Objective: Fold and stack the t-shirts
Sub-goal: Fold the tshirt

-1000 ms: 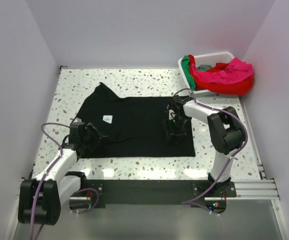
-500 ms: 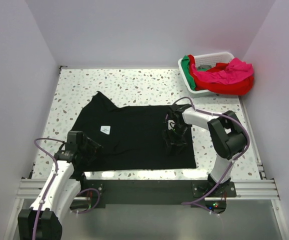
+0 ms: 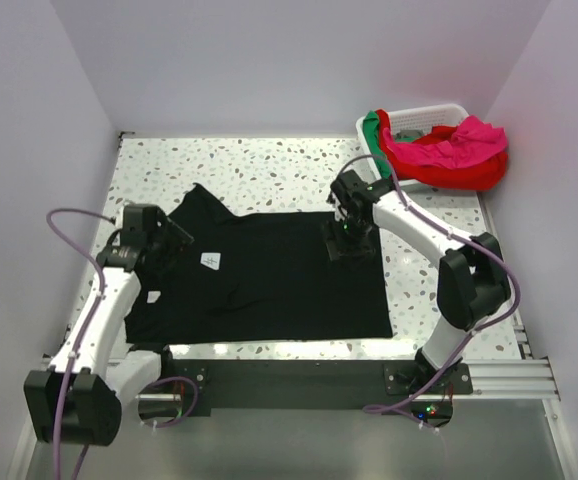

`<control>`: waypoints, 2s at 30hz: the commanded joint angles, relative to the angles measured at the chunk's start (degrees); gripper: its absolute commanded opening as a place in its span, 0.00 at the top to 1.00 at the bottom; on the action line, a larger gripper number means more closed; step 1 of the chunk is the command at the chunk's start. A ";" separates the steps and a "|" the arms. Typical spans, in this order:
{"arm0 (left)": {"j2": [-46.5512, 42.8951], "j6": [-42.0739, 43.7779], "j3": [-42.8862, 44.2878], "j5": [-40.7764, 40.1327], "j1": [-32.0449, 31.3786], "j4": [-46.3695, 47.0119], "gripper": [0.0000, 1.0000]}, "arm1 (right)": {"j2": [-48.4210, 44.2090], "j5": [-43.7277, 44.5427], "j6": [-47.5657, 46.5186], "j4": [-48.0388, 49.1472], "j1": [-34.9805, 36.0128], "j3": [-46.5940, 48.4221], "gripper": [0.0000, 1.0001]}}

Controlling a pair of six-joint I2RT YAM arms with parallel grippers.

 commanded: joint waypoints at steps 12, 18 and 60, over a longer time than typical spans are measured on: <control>37.38 27.19 31.67 3.57 0.46 20.40 0.27 | 7.07 24.86 6.11 17.20 -11.12 11.84 0.50; 48.46 29.84 41.52 6.72 1.51 21.18 0.27 | 10.86 30.94 4.35 24.15 -11.83 11.32 0.50; 67.98 29.05 53.56 9.55 4.94 23.39 0.36 | 24.05 26.38 6.46 31.45 -16.13 9.30 0.76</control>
